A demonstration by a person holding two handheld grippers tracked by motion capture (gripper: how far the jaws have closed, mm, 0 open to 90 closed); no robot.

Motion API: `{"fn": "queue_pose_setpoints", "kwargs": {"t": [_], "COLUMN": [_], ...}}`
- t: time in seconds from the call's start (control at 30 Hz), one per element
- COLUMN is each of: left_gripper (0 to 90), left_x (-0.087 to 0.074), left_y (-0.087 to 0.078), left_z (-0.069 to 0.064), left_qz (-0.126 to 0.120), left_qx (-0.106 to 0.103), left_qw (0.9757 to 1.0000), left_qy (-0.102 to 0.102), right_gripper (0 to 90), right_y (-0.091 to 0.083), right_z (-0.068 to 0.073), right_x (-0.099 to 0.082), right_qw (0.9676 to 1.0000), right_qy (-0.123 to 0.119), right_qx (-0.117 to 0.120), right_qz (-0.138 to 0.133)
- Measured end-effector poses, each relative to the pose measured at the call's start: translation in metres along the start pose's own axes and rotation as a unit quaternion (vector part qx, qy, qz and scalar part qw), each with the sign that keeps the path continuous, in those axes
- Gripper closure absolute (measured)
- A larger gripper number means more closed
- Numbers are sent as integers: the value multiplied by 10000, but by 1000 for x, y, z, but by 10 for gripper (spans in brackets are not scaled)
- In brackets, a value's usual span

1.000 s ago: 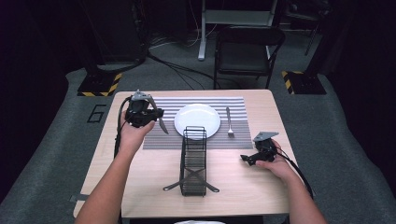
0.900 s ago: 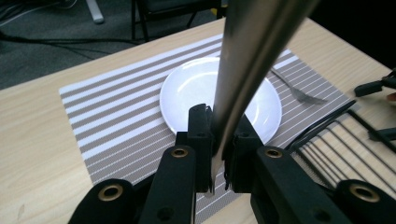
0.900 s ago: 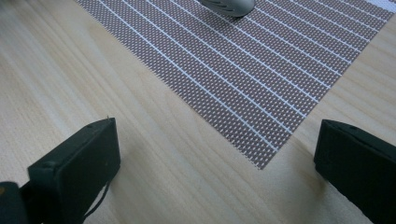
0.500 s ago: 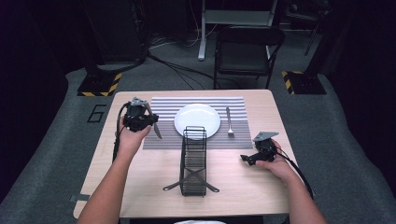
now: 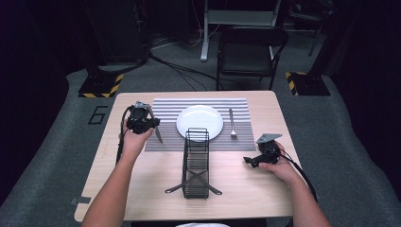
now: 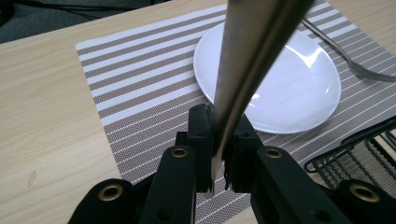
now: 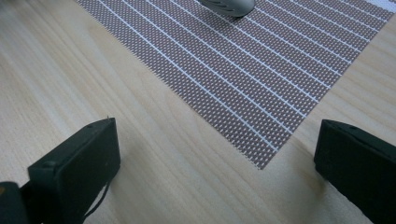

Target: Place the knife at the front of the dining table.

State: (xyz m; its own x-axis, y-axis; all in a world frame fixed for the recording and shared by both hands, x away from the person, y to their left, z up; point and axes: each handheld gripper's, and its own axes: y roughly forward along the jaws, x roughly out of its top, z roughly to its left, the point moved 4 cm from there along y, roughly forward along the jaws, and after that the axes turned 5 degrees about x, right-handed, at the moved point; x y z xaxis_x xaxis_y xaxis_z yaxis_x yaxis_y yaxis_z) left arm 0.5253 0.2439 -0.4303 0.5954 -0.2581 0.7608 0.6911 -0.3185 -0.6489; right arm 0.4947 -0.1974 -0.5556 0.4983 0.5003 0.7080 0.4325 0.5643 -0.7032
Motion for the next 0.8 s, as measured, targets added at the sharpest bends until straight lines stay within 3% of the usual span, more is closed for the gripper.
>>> {"fn": "queue_pose_setpoints", "kwargs": {"t": [0.47, 0.7, 0.8], "left_gripper": [822, 820, 821], "left_x": [9, 12, 13], "left_y": [19, 30, 34], "left_z": [-2, 2, 4], "left_qz": [-254, -415, -456], "left_qx": [141, 220, 237], "left_qw": [9996, 9981, 9977], "left_qy": [-38, -389, -448], "right_gripper": [0, 0, 0], "right_y": [0, 0, 0], "right_z": [0, 0, 0], "right_x": [0, 0, 0], "right_qw": [10000, 10000, 10000], "right_qy": [-2, -1, 0], "right_qx": [0, 0, 0], "right_qz": [0, -1, -1]}}
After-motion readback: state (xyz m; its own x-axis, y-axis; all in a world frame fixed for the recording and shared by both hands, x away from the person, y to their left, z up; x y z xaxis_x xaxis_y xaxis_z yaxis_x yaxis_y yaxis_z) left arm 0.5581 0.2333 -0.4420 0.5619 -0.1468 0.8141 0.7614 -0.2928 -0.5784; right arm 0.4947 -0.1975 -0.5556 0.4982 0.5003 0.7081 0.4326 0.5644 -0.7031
